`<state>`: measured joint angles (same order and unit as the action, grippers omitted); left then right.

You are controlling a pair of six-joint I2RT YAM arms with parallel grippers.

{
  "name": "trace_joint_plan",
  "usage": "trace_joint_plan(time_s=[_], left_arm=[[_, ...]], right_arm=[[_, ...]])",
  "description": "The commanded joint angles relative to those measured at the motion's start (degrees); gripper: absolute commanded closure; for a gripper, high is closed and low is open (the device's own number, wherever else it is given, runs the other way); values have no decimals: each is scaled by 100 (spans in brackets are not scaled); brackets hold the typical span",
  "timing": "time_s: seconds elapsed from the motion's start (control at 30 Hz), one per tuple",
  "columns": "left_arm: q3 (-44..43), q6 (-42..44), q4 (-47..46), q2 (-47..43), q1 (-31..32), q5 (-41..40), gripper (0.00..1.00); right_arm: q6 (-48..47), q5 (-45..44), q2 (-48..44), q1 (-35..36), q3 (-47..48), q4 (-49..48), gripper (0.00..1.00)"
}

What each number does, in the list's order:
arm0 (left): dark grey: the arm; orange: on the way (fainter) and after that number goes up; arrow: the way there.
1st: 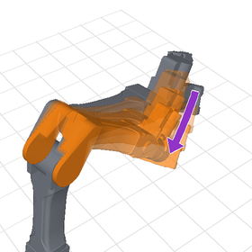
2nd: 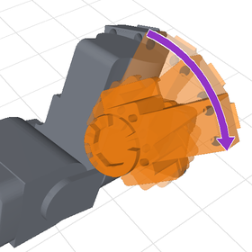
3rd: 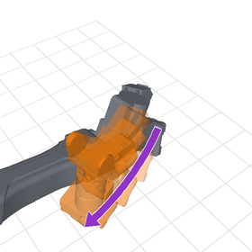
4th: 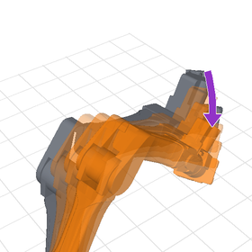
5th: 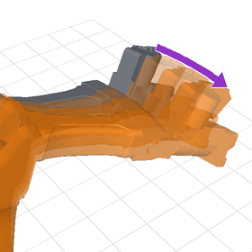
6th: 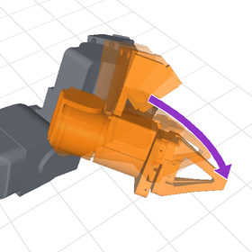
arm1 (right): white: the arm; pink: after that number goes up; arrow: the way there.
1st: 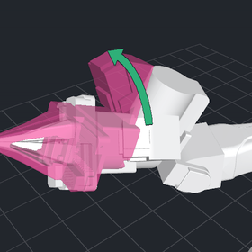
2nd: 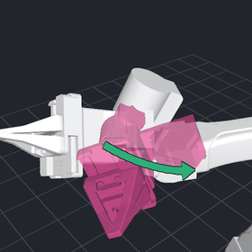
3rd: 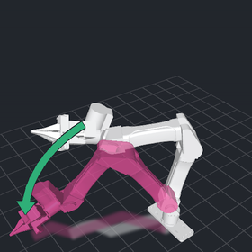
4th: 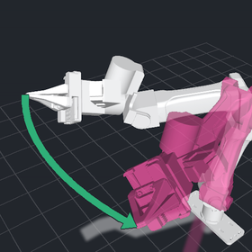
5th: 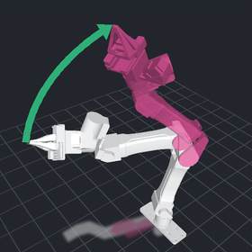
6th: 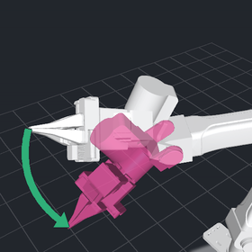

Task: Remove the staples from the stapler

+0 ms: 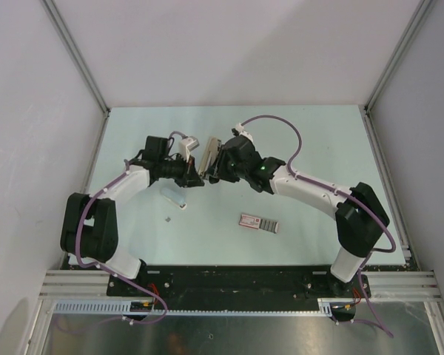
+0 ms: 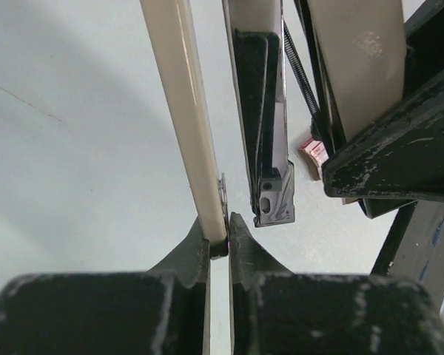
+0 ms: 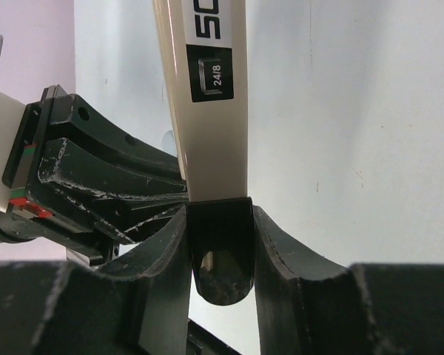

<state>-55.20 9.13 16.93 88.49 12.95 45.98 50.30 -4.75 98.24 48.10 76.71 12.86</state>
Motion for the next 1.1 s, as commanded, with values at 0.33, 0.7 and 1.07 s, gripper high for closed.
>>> trace_joint_plan(time_s=[0.33,0.7,1.07], left_arm=[[-112,2106,-243,-193,320,-2092,100],[484,3417,-1517,-110,1128,-4425,100],[1256,4726,-3103,248,1784,-5992,100]], right_arm=[[-1572,938,-565,-381,-908,-345,100],[-2599,1196,-1073,-722,-1830,-491,100],[-2774,1384,-1179,-1174,-2303,-572,100]])
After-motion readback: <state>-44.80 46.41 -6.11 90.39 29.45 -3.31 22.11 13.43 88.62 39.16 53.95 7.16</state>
